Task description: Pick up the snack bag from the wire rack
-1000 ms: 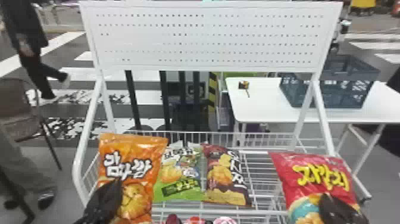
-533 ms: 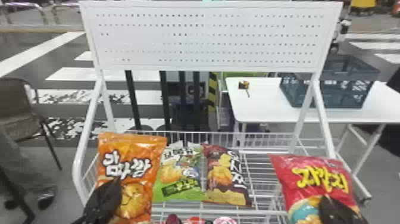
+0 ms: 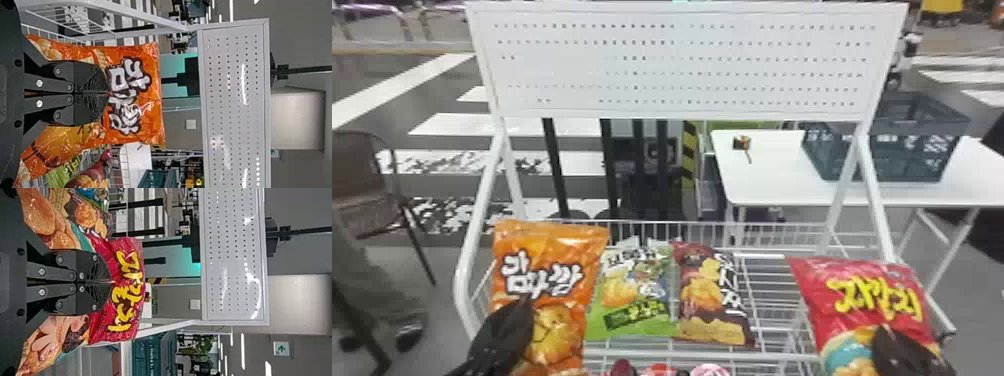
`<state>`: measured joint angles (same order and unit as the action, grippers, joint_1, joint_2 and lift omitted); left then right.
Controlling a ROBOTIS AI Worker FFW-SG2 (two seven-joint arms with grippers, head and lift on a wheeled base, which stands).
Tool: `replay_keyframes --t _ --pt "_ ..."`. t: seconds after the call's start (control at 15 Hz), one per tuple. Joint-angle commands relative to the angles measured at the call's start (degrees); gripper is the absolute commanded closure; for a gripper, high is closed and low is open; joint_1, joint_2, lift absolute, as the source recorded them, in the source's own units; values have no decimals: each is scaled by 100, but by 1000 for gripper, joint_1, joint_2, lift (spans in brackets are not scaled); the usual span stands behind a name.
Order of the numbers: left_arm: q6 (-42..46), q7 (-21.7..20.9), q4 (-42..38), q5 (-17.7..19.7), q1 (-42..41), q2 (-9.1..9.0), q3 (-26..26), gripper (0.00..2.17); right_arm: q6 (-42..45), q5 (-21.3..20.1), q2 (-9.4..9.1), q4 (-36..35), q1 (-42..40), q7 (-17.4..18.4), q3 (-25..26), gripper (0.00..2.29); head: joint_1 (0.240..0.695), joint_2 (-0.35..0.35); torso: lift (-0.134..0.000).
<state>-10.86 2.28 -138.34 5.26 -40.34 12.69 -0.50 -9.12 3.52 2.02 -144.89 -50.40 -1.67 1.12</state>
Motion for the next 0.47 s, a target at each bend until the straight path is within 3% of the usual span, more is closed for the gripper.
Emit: replay_keyframes --t 0.0,0.4 --pt "0 1 0 1 0 -4 6 1828 19 0 0 -4 -5 0 11 2219 499 0 0" --pt "0 1 -9 1 -18 -12 23 1828 54 0 -9 -13 -23 -27 2 2219 499 0 0"
